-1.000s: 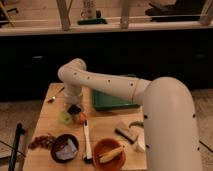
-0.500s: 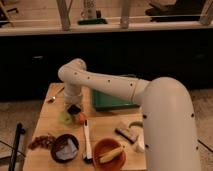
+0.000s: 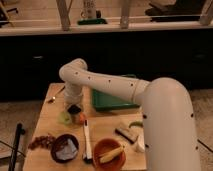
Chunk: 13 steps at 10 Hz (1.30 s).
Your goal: Stack cups on top of each other
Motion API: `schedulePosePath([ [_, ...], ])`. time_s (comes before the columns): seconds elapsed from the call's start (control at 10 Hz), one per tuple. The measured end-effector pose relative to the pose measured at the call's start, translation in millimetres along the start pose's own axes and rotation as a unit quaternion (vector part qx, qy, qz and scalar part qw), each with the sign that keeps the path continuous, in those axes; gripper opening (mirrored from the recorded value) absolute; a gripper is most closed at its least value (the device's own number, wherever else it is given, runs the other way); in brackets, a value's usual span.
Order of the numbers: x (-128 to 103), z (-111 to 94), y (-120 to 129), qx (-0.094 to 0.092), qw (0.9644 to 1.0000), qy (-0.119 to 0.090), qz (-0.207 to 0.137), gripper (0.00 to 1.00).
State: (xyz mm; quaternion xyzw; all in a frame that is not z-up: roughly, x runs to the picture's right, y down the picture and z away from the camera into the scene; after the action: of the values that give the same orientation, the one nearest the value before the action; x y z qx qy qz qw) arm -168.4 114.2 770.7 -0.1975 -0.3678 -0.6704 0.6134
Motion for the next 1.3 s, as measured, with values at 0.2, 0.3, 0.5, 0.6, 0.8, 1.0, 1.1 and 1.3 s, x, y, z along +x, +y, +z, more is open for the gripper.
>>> schedulePosePath([
  [0.2, 0, -1, 2, -0.002, 1.0000, -0.001, 0.001, 0.00],
  [0.3, 0, -3, 2, -0.005, 1.0000, 0.001, 0.004, 0.00],
  [0.5, -1, -21, -18, -0.011, 0.9999, 0.009, 0.004, 0.00],
  [0.6, -2, -33, -28, -0.014, 0.9998, 0.012, 0.002, 0.00],
  [0.8, -2, -45, -42, -0.018, 0.9997, 0.019, -0.003, 0.00],
  [1.0, 0, -50, -50, -0.020, 0.9995, 0.022, -0.009, 0.00],
  [1.1, 3, -50, -53, -0.021, 0.9995, 0.022, -0.012, 0.00],
  [1.3, 8, -48, -62, -0.021, 0.9993, 0.022, -0.021, 0.00],
])
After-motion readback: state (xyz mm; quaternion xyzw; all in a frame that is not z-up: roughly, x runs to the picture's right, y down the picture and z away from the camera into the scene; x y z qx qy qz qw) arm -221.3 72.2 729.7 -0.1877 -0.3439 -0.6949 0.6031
